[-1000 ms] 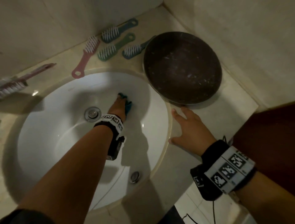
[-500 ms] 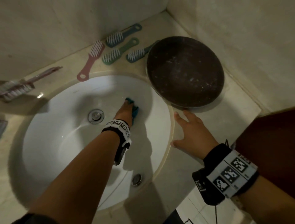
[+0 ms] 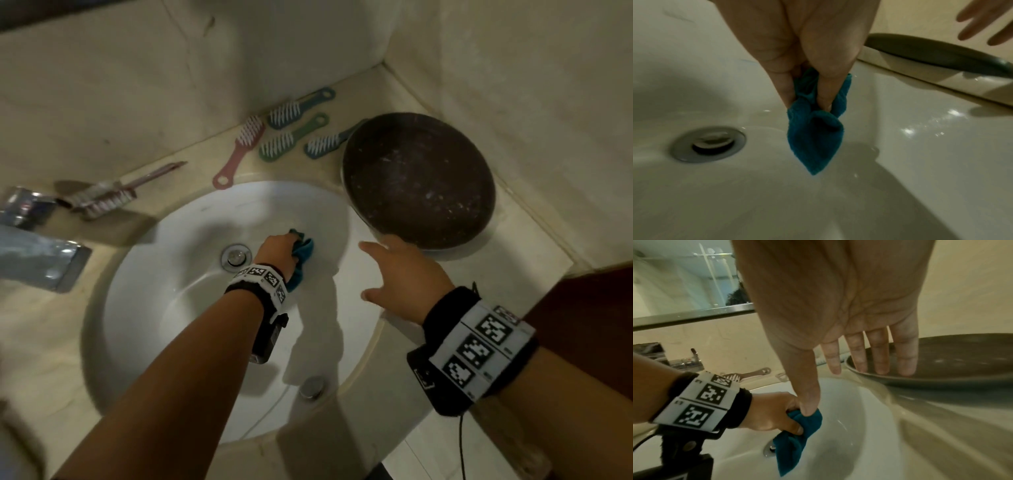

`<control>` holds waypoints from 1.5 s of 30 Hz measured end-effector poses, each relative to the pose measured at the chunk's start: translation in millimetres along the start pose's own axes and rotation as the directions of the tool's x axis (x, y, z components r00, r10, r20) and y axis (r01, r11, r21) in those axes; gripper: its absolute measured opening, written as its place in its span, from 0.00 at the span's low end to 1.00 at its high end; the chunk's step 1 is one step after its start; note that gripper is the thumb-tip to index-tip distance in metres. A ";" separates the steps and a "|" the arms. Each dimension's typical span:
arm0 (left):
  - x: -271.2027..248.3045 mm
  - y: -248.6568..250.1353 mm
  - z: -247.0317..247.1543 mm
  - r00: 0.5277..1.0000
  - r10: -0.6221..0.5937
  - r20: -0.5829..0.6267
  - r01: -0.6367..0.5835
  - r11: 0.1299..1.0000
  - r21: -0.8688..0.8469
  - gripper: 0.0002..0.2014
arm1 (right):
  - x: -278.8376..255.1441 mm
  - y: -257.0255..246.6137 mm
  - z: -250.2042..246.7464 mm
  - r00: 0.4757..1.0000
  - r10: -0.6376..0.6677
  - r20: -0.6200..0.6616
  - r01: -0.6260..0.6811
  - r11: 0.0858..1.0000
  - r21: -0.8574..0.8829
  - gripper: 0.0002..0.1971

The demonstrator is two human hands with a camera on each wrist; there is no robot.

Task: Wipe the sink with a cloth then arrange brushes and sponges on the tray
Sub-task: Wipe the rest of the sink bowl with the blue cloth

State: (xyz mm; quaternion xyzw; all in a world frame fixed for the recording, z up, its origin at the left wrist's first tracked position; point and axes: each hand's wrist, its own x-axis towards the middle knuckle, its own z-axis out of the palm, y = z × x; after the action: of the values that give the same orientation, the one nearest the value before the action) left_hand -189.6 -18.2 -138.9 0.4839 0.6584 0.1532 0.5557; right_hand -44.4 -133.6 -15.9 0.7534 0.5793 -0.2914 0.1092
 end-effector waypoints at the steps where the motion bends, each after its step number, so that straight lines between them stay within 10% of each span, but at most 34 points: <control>1: -2.1 2.3 -6.6 1.000 -0.002 -0.019 0.001 1.000 -0.031 0.23 | 6.9 -9.2 -6.9 1.000 -0.026 0.002 0.026 0.999 -0.025 0.42; 13: 14.5 -16.2 -57.8 0.964 -0.092 -0.248 0.068 0.992 -0.103 0.14 | 144.0 -90.3 -28.3 0.974 -0.183 -0.136 0.148 0.960 -0.238 0.36; 20: 39.7 -23.5 -69.2 0.881 0.014 -0.472 -0.126 0.970 -0.206 0.12 | 175.0 -94.9 -20.9 0.968 -0.161 -0.192 0.107 0.959 -0.263 0.31; 33: 52.6 -13.5 -33.9 0.850 0.398 -0.346 -0.346 0.916 0.204 0.05 | 175.7 -83.3 -11.8 0.959 -0.210 -0.191 0.117 0.906 -0.406 0.47; 40: 63.4 -48.0 -21.2 0.988 0.156 0.019 -0.138 0.807 0.574 0.36 | 175.0 -82.7 -12.5 0.961 -0.213 -0.177 0.124 0.901 -0.416 0.50; 45: 65.7 -38.4 -24.7 0.959 0.279 -0.042 -0.199 0.776 0.598 0.20 | 175.1 -82.8 -10.7 0.961 -0.209 -0.183 0.116 0.899 -0.422 0.51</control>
State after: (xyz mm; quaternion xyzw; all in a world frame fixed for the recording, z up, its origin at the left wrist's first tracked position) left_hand -223.6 24.5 -197.4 0.7007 0.6407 0.0423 0.3110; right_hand -90.7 38.7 -91.9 0.6908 0.6968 -0.0859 0.1727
